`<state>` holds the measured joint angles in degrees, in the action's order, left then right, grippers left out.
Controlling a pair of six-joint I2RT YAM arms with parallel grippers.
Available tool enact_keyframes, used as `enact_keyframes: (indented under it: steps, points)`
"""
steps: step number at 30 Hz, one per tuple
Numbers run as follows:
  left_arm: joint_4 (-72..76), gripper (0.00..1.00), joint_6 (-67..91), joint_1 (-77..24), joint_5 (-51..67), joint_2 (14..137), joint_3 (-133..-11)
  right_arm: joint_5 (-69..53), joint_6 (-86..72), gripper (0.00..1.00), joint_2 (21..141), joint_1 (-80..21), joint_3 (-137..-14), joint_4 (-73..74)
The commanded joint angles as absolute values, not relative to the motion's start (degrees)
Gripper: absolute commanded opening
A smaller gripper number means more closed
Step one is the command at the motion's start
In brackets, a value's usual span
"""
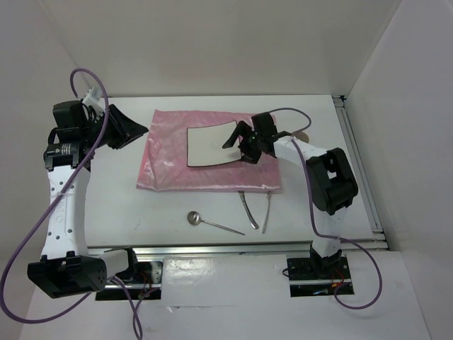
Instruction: Set the dinner table for one person
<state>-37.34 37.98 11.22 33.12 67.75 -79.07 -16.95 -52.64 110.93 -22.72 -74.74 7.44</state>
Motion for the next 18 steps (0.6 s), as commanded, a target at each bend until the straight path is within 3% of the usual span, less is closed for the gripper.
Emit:
enact_keyframes:
  steps: [1,9,18]
  points:
    - [-33.76,0.47,39.02,11.51,35.16,66.01,-77.79,-10.64,-47.91,1.00,104.59,-24.69,-80.14,14.05]
    - [-32.52,0.46,40.17,8.88,35.77,67.85,-71.02,-10.98,-40.97,0.96,104.50,-25.22,-86.13,20.12]
    - [-31.82,0.46,40.17,8.35,34.98,69.17,-72.94,-16.44,-34.90,0.93,106.26,-28.03,-86.84,23.64]
